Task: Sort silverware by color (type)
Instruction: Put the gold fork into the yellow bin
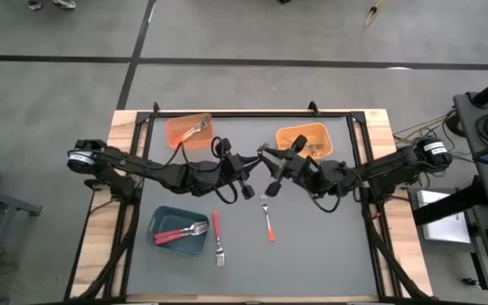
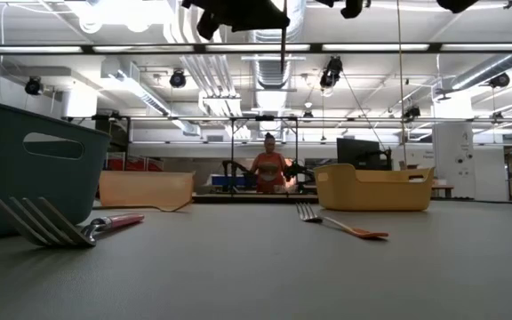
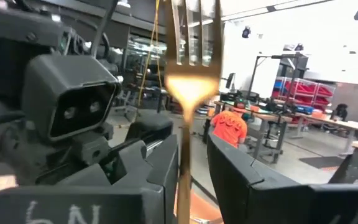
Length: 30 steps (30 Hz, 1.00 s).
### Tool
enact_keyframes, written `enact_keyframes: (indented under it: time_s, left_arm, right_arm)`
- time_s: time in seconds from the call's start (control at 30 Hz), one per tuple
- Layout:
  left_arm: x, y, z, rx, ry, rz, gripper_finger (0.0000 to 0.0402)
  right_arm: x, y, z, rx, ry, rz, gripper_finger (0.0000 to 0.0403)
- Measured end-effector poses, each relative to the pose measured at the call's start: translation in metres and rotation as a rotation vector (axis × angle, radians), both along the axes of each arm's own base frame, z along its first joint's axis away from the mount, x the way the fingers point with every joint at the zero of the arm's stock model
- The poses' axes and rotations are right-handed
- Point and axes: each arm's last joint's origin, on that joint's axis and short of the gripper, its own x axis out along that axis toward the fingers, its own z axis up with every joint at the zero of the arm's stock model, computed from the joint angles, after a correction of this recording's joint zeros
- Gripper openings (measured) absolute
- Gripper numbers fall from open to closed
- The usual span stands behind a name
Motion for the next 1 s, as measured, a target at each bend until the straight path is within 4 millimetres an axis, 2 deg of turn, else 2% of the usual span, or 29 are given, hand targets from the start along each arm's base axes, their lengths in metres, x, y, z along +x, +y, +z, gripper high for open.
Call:
enact_keyframes:
  time_s: [0.3,0.37,0.5,0.67,0.87,1.0]
  left_arm:
    - [0.000,0.001,-0.003,0.012,0.020,0.053,0.0000]
    - [0.000,0.001,-0.003,0.014,0.024,0.054,0.0000]
    - [0.000,0.001,-0.004,0.019,0.038,0.050,0.0003]
    - [-0.001,0.001,-0.005,0.020,0.052,0.049,0.0037]
    - [-0.005,0.001,-0.010,0.087,0.170,0.040,0.0086]
    - [-0.014,0.004,-0.008,0.149,0.265,0.069,0.0108]
  right_arm:
    - [0.019,0.002,-0.004,-0.028,0.067,-0.117,0.0033]
    - [0.020,0.002,-0.004,-0.029,0.067,-0.113,0.0017]
    - [0.019,0.002,-0.003,-0.034,0.083,-0.109,0.0012]
    - [0.014,-0.001,0.004,-0.049,0.229,-0.128,0.0011]
    - [0.007,-0.025,0.032,-0.003,0.523,-0.149,0.0010]
    - [-0.003,-0.063,0.047,0.132,0.760,-0.108,0.0010]
